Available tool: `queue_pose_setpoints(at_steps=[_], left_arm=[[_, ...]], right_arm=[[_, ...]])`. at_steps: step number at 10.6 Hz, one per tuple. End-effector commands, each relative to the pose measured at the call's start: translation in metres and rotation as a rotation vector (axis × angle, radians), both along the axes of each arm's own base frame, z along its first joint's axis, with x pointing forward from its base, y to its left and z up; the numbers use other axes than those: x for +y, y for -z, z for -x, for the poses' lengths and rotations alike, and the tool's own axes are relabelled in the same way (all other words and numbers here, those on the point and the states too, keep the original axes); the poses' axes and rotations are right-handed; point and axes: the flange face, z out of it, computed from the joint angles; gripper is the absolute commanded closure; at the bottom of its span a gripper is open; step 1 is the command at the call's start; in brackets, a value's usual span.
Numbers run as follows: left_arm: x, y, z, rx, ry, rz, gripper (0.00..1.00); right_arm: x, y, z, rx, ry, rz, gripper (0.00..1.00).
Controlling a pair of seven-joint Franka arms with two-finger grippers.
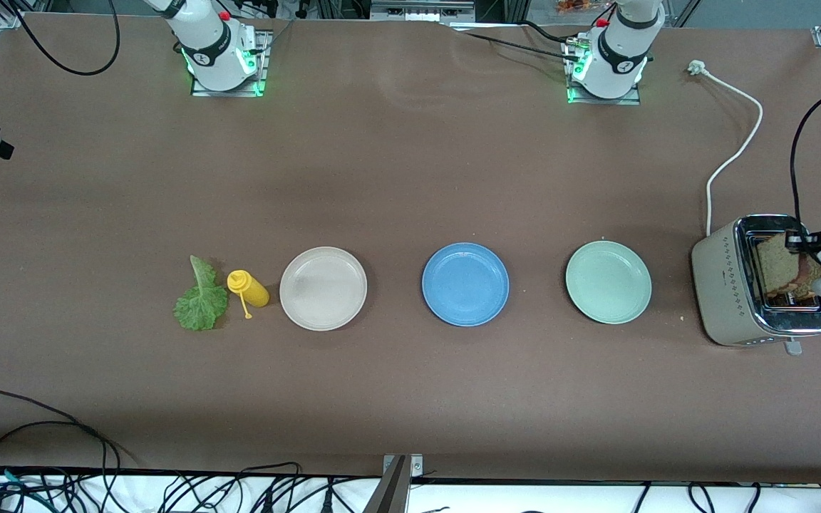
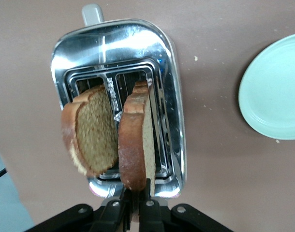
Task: Make sandwich in blue plate with both arms
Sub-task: 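Grasp a bread slice with the left gripper and lift it out, then carry the bread slice with the left gripper over the blue plate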
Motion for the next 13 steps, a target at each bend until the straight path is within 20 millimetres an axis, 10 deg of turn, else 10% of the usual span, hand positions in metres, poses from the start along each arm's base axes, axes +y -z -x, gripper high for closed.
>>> queue_pose_setpoints(at_steps=[1,7,13], left_arm=[[-0.041,-0.065,0.003,-0.004,0.064,-0.028,1.00],[-0.229,-0.108,0.016,0.026,0.346,0.075,1.00],[-0.326,-0.028,0.002,0.109,0.368,0.387,1.00]], right_arm=[[-0.003,-0.014,-0.002,-0.028,0.001,-0.010,0.00],[0.002,-0.013,-0.004,-0.025,-0.007,-0.012,0.00],[0.003,-0.010,-0.008,-0.036,0.006,-0.064,0.00]])
